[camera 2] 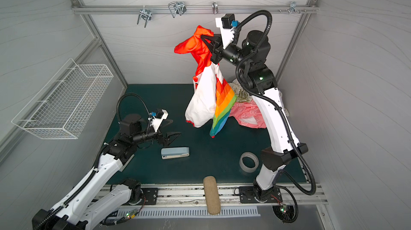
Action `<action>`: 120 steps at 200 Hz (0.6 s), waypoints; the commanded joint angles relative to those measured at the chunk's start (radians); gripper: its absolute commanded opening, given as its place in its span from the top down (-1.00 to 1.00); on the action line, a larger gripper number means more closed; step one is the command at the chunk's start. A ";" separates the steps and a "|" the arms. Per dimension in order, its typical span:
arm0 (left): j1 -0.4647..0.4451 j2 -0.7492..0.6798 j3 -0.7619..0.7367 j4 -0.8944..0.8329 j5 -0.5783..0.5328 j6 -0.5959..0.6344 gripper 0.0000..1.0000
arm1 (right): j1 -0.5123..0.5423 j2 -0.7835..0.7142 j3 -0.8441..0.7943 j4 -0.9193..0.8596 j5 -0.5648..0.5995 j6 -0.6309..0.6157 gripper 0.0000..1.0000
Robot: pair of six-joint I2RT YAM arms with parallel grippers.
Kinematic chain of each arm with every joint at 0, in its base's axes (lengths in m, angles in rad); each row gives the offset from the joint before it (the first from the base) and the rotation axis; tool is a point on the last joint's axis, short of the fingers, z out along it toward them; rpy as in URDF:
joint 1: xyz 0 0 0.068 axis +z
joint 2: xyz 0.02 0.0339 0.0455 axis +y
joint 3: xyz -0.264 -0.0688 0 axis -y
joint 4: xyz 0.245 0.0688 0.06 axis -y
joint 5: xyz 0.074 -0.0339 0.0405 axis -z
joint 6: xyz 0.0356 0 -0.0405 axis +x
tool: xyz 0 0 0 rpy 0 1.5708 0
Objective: Pick out a specific cloth from the pile
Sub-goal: 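Lift the red cloth high with the right gripper, pulling the rainbow-striped cloth out, then swing the held cloths toward the left gripper and lower them onto the table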
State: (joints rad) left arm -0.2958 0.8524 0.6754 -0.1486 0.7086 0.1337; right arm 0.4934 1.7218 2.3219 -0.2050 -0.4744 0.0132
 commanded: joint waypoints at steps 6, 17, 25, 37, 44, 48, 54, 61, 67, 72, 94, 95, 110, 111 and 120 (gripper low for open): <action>-0.005 -0.027 -0.011 0.061 -0.014 0.006 -0.97 | 0.028 0.078 0.078 0.179 -0.064 0.042 1.00; -0.005 -0.030 -0.014 0.063 -0.016 0.009 -0.97 | 0.048 0.117 0.105 0.207 -0.070 0.039 1.00; -0.005 -0.033 -0.015 0.061 -0.012 0.012 -0.97 | 0.063 0.152 0.133 0.220 -0.073 0.039 1.00; -0.005 -0.036 -0.019 0.062 -0.011 0.018 -0.97 | 0.083 0.205 0.190 0.225 -0.090 0.047 1.00; -0.005 -0.038 -0.020 0.063 -0.012 0.021 -0.97 | 0.094 0.239 0.223 0.233 -0.098 0.058 1.00; -0.004 -0.039 -0.021 0.063 -0.012 0.021 -0.97 | 0.099 0.255 0.235 0.239 -0.104 0.065 1.00; -0.004 -0.041 -0.023 0.063 -0.011 0.022 -0.97 | 0.110 0.276 0.245 0.261 -0.110 0.077 1.00; -0.005 -0.042 -0.025 0.063 -0.011 0.023 -0.97 | 0.121 0.297 0.248 0.286 -0.115 0.085 1.00; -0.005 -0.042 -0.026 0.063 -0.011 0.024 -0.97 | 0.135 0.315 0.249 0.305 -0.116 0.085 1.00; -0.005 -0.044 -0.027 0.064 -0.012 0.026 -0.97 | 0.145 0.330 0.252 0.316 -0.116 0.079 1.00; -0.005 -0.044 -0.030 0.065 -0.009 0.029 -0.97 | 0.184 0.420 0.314 0.341 -0.116 0.063 1.00; -0.005 -0.043 -0.030 0.064 -0.009 0.029 -0.97 | 0.186 0.422 0.316 0.341 -0.116 0.062 1.00; -0.005 -0.044 -0.031 0.064 -0.012 0.033 -0.97 | 0.198 0.477 0.344 0.376 -0.122 0.065 1.00; -0.005 -0.044 -0.031 0.063 -0.011 0.032 -0.97 | 0.199 0.480 0.345 0.378 -0.122 0.065 1.00; -0.005 -0.044 -0.032 0.061 -0.013 0.034 -0.97 | 0.202 0.504 0.347 0.398 -0.119 0.071 1.00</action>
State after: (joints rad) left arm -0.2962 0.8204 0.6426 -0.1257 0.6949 0.1432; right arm 0.6762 2.1860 2.6152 0.0460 -0.5766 0.0822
